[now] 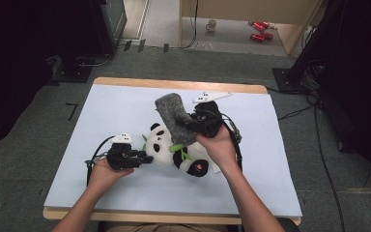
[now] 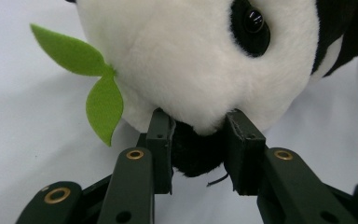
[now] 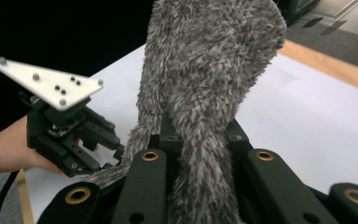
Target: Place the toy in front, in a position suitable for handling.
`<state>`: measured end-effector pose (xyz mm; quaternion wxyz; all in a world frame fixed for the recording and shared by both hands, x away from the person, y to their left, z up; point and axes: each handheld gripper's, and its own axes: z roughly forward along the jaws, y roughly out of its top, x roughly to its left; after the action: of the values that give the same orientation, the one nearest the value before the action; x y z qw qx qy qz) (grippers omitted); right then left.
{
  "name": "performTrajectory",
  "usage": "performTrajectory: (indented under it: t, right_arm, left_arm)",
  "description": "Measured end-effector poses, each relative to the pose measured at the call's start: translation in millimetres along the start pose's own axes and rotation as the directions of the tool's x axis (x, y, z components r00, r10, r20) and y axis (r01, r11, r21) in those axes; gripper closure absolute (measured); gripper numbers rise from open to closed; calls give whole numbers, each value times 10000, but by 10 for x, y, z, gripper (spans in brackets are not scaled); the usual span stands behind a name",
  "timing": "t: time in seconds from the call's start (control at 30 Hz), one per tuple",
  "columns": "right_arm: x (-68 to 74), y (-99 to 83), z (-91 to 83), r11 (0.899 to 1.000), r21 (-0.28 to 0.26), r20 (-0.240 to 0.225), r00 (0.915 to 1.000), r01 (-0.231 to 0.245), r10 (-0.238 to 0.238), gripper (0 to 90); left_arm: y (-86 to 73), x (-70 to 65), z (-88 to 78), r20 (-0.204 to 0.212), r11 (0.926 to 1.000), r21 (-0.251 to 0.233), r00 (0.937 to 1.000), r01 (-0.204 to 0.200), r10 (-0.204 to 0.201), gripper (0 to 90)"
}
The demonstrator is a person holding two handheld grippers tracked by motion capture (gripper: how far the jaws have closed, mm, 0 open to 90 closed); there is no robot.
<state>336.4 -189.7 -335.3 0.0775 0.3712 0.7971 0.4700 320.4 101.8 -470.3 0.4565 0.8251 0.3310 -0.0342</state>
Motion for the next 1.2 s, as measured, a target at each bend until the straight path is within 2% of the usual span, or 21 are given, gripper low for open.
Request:
performTrajectory:
  t: [0.07, 0.17, 0.23, 0.3, 0.47, 0.53, 0.6, 0.63, 0.7, 0.8, 0.87, 0.97, 1.0, 1.03, 1.07, 1.1, 1.2]
  right_arm:
    - [17, -22, 56, 9999, 87, -186, 9998, -69, 70, 768]
    - [48, -53, 119, 9998, 209, -356, 9993, -58, 65, 768]
    - [77, -60, 172, 9996, 285, -424, 9991, -38, 50, 768]
    - [97, -52, 241, 9995, 305, -576, 9983, -22, 40, 768]
    - [158, -52, 482, 9952, 966, -1041, 9945, 180, -79, 768]
    - [169, -80, 582, 9907, 1316, -969, 9950, 348, -221, 768]
    - [135, -121, 687, 9854, 1643, -839, 9960, 450, -315, 765]
    - [114, -141, 725, 9830, 1753, -782, 9961, 541, -409, 762]
    - [39, -177, 749, 9838, 1694, -733, 9962, 589, -471, 758]
    - [-6, -184, 735, 9842, 1666, -528, 9972, 605, -524, 762]
    - [-50, -192, 726, 9853, 1654, -421, 9984, 438, -374, 763]
    - [-112, -201, 710, 9871, 1601, -322, 9995, 87, -36, 763]
    - [-132, -202, 702, 9882, 1532, -187, 9998, 66, -38, 763]
    - [-173, -204, 676, 9883, 1526, 333, 9994, 43, -95, 766]
    - [-173, -204, 676, 9883, 1526, 333, 9994, 43, -95, 766]
    - [-206, -210, 668, 9881, 1536, 542, 9985, 22, -106, 767]
    - [-338, -250, 640, 9867, 1570, 736, 9968, -430, 317, 770]
  left_arm:
    - [8, 1, 8, 65, 9999, -5, 9999, 111, -111, 664]
    - [35, -26, 19, -86, 9999, -46, 9999, -140, 140, 664]
    - [44, -29, 40, 67, 9999, -66, 9999, -117, 117, 662]
    - [41, -30, 59, 41, 9999, -42, 9999, -117, 117, 659]
    - [32, 40, 57, 330, 9996, -160, 9992, 211, -206, 635]
    - [29, 57, 56, 375, 9998, -169, 9992, 138, -131, 634]
    - [22, 47, 68, 161, 9998, -171, 9998, -128, 131, 635]
    - [19, 45, 73, 76, 9998, -142, 9999, -134, 135, 636]
    - [14, 56, 81, 105, 9996, -229, 9998, 153, -151, 647]
    - [12, 41, 94, -48, 9996, -298, 10000, -11, 10, 659]
    - [10, 20, 107, -222, 9995, -293, 9997, -105, 98, 665]
    - [0, 27, 108, -174, 9995, -318, 9998, 64, -69, 666]
    - [-2, 28, 108, -172, 9996, -291, 9998, 54, -59, 666]
    - [-4, 27, 108, -191, 9997, -243, 9998, 3, -8, 666]
    - [-6, 25, 111, -213, 9998, -203, 9998, -22, 18, 666]
    - [-6, 24, 110, -222, 9999, -156, 9997, -55, 52, 666]
    - [-10, 22, 109, -240, 9998, -143, 9997, -101, 98, 666]
